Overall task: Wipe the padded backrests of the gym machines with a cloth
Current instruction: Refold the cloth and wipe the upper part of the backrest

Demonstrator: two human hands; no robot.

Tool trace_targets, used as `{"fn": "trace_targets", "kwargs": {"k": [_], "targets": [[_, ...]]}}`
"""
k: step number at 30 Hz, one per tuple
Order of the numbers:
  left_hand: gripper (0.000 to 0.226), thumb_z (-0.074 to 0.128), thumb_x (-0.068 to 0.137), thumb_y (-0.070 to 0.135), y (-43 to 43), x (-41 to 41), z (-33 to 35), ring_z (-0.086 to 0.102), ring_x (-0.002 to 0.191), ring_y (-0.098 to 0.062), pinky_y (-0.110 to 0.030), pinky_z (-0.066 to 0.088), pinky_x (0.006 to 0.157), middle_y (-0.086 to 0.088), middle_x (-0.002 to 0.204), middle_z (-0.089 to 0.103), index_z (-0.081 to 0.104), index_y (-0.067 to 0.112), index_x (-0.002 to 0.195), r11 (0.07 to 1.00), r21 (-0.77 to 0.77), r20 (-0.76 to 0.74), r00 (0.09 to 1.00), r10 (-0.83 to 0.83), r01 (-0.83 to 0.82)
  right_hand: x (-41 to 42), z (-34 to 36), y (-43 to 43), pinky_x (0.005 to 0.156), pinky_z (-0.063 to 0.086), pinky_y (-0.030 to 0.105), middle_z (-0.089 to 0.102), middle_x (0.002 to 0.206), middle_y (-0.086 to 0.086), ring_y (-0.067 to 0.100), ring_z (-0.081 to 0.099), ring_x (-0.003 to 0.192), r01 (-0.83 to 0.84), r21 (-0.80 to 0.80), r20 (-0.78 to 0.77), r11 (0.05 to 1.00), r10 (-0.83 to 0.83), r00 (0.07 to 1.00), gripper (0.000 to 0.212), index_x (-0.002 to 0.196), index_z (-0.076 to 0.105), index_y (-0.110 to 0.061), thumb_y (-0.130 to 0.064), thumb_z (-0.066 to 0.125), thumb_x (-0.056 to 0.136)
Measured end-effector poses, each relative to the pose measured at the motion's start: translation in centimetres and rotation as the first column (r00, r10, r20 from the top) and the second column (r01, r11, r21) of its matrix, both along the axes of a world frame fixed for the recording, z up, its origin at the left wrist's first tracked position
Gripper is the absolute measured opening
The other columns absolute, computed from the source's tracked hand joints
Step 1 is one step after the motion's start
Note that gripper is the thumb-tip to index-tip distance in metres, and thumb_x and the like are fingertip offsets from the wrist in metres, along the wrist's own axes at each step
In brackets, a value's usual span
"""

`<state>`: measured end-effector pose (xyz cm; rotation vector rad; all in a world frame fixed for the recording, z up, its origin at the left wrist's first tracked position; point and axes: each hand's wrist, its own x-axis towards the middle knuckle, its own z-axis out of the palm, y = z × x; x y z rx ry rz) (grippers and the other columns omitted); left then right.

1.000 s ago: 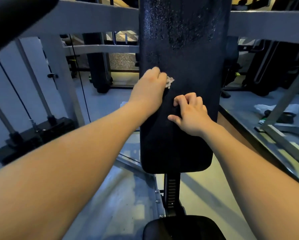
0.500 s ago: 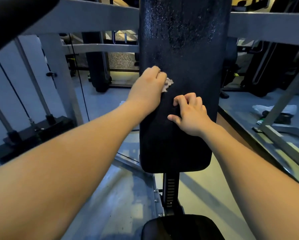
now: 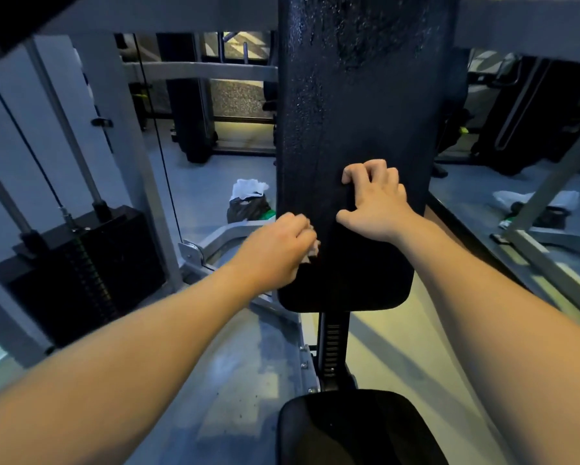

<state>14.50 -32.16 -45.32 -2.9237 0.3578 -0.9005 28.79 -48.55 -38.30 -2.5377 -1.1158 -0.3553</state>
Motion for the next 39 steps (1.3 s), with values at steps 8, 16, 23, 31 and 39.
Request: {"fn": "trace_targets", "kwargs": {"k": [8,16,23,31,39], "targets": [[0.026,0.057,0.077,-0.007,2.1,4.6,8.1,0.051,0.095,-0.04,-0.049,0.048,0.073,-0.02,0.108,0.055,0.06,0.002,0.101,0.969,-0.156,0.278,0.933,0.227,-0.189,-0.3,1.1,1.3,0.089,0.03,0.038,0.023,0.114,-0.004,0.023,0.023,0.103,0.096,-0.064,0.0,0.993,-0.096,0.995,0.047,0.107,0.035,-0.032,-0.049,0.066,0.077],[0.028,0.06,0.067,-0.002,0.5,0.2,-0.9,0.051,0.088,-0.034,-0.049,0.052,0.068,-0.017,0.101,0.056,0.061,0.003,0.095,0.991,-0.118,0.042,0.997,0.069,-0.063,-1.0,1.0,1.4,0.088,0.03,0.039,0.02,0.114,-0.004,0.023,0.022,0.104,0.124,-0.068,0.029,0.99,-0.123,0.992,0.049,0.108,0.031,-0.031,-0.049,0.065,0.078],[0.029,0.062,0.078,-0.003,0.6,6.6,14.0,0.052,0.098,-0.037,-0.042,0.047,0.079,-0.019,0.114,0.057,0.062,0.003,0.107,0.973,-0.155,0.414,0.883,0.22,-0.17,-1.0,0.6,1.6,0.092,0.031,0.038,0.02,0.115,-0.005,0.022,0.025,0.109,0.14,-0.073,0.031,0.987,-0.138,0.99,0.049,0.11,0.029,-0.035,-0.054,0.061,0.079],[0.028,0.068,0.077,-0.002,1.0,7.4,8.8,0.058,0.096,-0.037,-0.045,0.053,0.075,-0.019,0.111,0.063,0.065,0.002,0.104,0.981,-0.084,0.357,0.914,0.195,-0.176,-0.7,1.0,1.4,0.091,0.031,0.037,0.022,0.116,-0.005,0.02,0.023,0.106,0.118,-0.087,0.02,0.989,-0.117,0.993,0.048,0.11,0.032,-0.034,-0.052,0.063,0.078],[0.033,0.076,0.069,-0.003,0.6,2.1,0.3,0.053,0.094,-0.033,-0.047,0.055,0.075,-0.014,0.108,0.058,0.063,0.005,0.098,0.977,-0.198,0.179,0.978,0.11,-0.074,-1.7,3.0,1.5,0.078,0.045,0.039,0.036,0.114,0.002,0.025,0.037,0.105,0.023,0.082,0.269,0.996,-0.044,0.962,0.021,0.11,0.046,-0.021,-0.031,0.054,0.093]]}}
